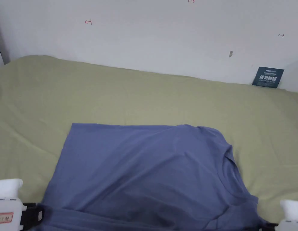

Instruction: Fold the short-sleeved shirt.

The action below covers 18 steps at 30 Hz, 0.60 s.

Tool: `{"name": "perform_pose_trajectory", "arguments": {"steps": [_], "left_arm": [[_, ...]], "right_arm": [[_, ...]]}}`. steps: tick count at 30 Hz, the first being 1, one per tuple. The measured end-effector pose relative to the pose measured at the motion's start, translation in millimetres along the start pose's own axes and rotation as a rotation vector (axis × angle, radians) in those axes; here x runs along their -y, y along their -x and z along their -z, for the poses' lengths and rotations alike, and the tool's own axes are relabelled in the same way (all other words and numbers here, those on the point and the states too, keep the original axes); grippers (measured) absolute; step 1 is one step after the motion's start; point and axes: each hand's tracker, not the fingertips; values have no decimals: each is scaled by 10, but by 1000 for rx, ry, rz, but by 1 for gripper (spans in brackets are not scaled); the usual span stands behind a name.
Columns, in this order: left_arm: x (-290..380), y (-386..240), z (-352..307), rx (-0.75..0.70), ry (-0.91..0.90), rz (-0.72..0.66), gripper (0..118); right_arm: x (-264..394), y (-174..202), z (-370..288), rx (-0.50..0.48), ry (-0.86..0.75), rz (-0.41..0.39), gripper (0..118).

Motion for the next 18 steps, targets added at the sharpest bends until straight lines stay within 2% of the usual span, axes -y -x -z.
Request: {"name": "perform_pose_trajectory", "arguments": {"steps": [7, 11, 18], "left_arm": [[-657, -2, 94, 6, -23, -14, 2], [-1031, -12, 401, -17, 21, -1, 2], [-1321, -3, 928, -72, 70, 18, 2]], "right_arm": [[-844, -55, 239, -52, 21, -2, 3], [-1245, -18, 647, -25, 65, -32, 3], [-1486, 24, 1251, 5, 102, -10, 3]]}}
